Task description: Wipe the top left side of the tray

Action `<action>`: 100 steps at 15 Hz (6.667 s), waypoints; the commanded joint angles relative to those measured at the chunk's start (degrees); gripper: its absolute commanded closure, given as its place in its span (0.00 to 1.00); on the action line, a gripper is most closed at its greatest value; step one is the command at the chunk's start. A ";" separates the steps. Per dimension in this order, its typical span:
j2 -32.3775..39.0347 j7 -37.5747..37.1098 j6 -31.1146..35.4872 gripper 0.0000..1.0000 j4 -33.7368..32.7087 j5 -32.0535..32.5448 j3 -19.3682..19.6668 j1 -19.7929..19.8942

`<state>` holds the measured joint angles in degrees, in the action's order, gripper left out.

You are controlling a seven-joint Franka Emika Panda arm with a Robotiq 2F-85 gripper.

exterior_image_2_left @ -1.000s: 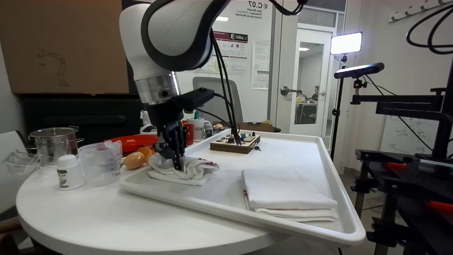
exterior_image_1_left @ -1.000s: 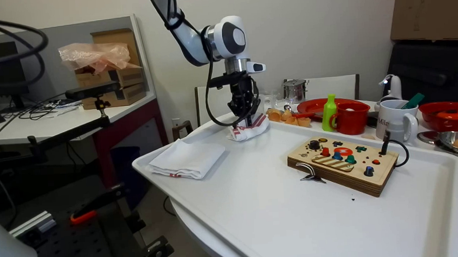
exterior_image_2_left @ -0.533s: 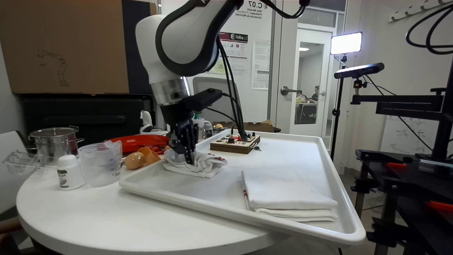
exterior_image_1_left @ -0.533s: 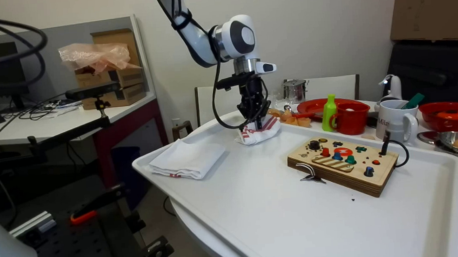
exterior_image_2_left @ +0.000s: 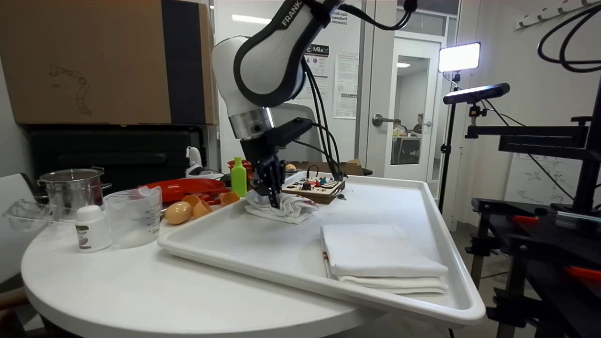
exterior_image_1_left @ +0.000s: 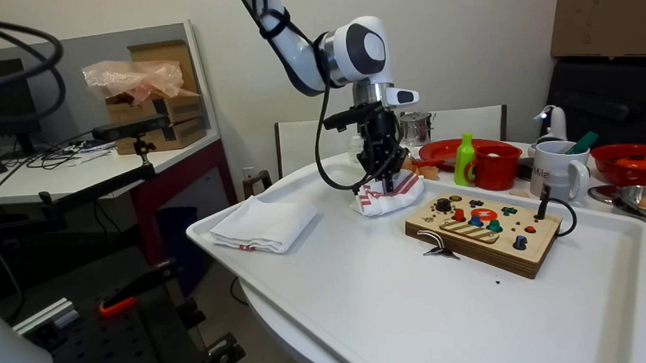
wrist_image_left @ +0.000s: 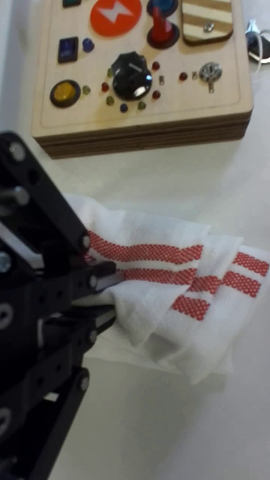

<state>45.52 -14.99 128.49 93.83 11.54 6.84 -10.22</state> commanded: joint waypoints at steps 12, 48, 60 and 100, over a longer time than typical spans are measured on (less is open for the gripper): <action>-0.47 1.30 2.62 0.97 1.11 2.15 -5.41 -4.18; 2.16 0.90 3.34 0.97 1.99 2.89 -0.03 1.11; -6.15 -2.23 8.44 0.97 15.59 2.82 -0.34 -0.44; -2.14 0.98 7.81 0.97 4.76 9.85 -3.85 -10.39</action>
<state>41.82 -14.24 137.42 100.24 19.87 1.49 -20.88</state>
